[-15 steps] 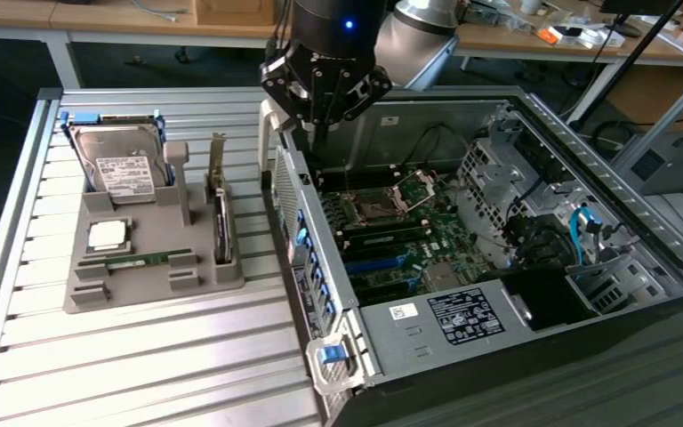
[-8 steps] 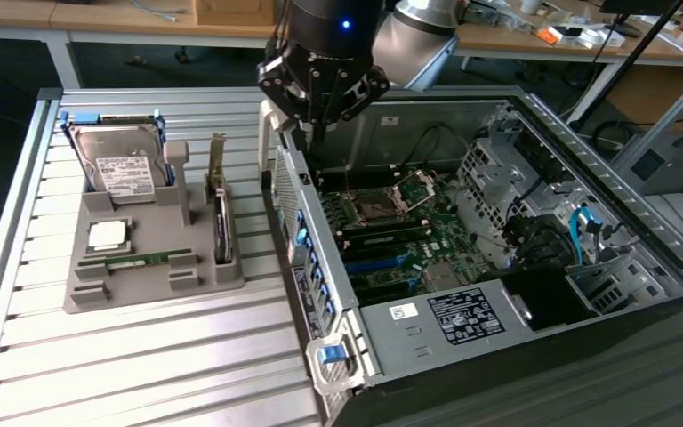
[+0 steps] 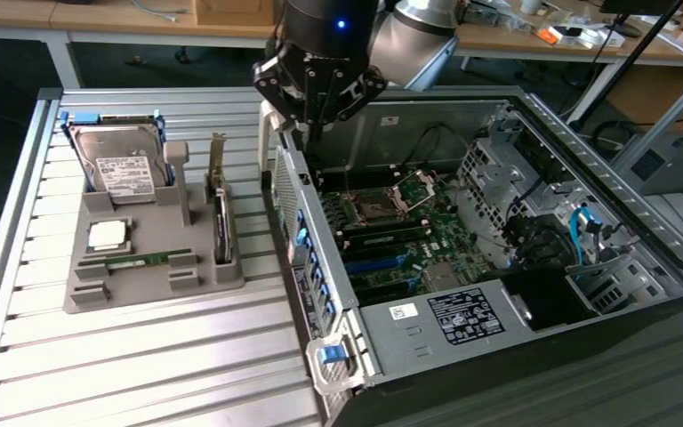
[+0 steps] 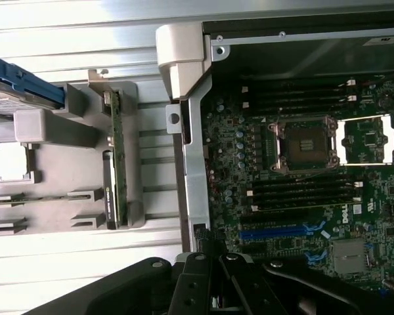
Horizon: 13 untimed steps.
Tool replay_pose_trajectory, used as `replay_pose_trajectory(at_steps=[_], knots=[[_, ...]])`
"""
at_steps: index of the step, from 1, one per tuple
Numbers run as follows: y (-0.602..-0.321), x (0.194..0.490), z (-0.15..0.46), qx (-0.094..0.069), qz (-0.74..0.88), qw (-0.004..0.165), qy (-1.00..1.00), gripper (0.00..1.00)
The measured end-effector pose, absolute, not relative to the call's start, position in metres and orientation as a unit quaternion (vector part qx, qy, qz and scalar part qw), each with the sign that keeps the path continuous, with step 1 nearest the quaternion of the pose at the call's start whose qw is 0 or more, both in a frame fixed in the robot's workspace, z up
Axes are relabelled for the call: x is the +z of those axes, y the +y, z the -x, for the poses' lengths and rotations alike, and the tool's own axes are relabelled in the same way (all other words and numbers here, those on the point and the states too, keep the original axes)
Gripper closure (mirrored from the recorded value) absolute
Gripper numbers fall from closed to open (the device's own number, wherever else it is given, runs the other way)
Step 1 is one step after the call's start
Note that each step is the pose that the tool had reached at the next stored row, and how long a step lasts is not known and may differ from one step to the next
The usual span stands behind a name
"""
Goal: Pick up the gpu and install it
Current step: 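Reach for the gpu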
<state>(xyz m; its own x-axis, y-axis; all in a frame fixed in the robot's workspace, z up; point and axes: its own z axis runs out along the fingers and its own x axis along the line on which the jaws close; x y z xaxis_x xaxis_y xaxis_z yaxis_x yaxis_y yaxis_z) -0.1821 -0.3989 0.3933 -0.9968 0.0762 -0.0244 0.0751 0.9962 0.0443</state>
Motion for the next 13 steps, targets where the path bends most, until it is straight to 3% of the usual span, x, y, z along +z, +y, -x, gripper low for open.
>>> replay_pose_trajectory(at_steps=[13], knots=[[-0.3989, 0.3933, 0.1878, 0.022, -0.038, 0.013, 0.999, 0.89]])
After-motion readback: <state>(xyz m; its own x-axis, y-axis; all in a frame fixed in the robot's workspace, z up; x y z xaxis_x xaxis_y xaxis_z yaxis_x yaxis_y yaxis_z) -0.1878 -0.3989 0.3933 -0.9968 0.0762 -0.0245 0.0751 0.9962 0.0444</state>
